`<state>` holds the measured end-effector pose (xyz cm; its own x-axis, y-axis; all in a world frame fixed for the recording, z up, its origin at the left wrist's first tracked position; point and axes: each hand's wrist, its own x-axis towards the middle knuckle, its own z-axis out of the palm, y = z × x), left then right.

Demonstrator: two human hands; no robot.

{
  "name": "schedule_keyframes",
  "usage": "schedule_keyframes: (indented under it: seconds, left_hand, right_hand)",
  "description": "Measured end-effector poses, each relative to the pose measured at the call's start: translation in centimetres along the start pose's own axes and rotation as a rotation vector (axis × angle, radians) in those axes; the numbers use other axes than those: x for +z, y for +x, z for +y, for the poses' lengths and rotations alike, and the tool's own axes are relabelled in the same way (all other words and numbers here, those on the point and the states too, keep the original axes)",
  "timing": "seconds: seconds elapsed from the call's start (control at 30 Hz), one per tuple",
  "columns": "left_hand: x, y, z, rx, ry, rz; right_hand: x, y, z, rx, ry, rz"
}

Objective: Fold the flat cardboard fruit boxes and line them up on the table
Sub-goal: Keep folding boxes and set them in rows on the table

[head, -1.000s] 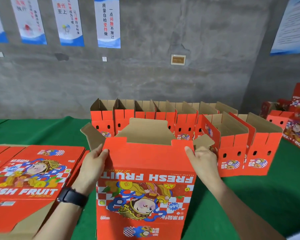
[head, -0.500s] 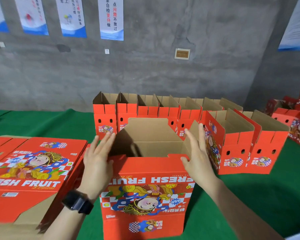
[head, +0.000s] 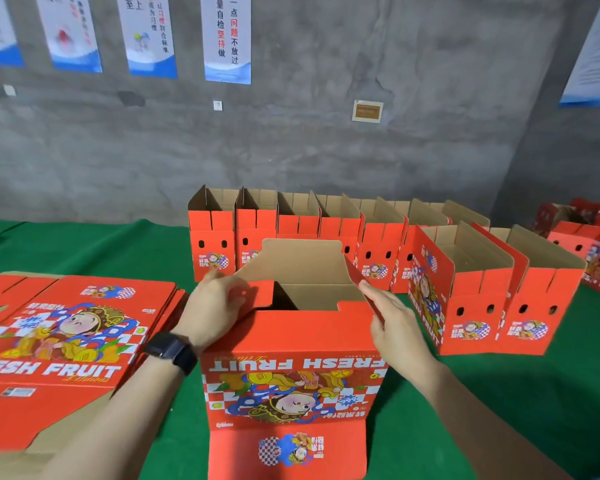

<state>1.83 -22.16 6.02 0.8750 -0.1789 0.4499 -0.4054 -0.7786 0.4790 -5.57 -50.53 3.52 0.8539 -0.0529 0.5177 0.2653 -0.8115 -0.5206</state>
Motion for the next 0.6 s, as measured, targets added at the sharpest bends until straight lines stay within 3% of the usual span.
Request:
schedule_keyframes:
  seconds: [0.1, 0.23, 0.43, 0.53, 0.6]
  left_hand:
    - [-0.2, 2.0, -0.2, -0.043, 0.059, -0.15]
    - [-0.4, 3.6, -1.1, -0.058, -0.427, -0.43]
    - [1.0, 4.7, -1.8, -0.086, -0.459, -0.405]
    - [1.3, 4.8, -1.8, -0.074, -0.409, -0.399]
    - [1.4, 4.7, -1.8, -0.069, -0.397, -0.405]
  right_hand:
    - [-0.2, -0.1, 0.1, -0.026, 0.012, 0.011]
    - [-0.3, -0.4, 0.4, -0.068, 0.034, 0.018]
    - [-1.1, 0.6, 0.9, -0.074, 0.045, -0.208]
    - [-1.5, 2.5, 0.6, 0.153, 0.182, -0.138]
    - [-1.2, 3.8, 0.6, 0.245, 0.115, -0.07]
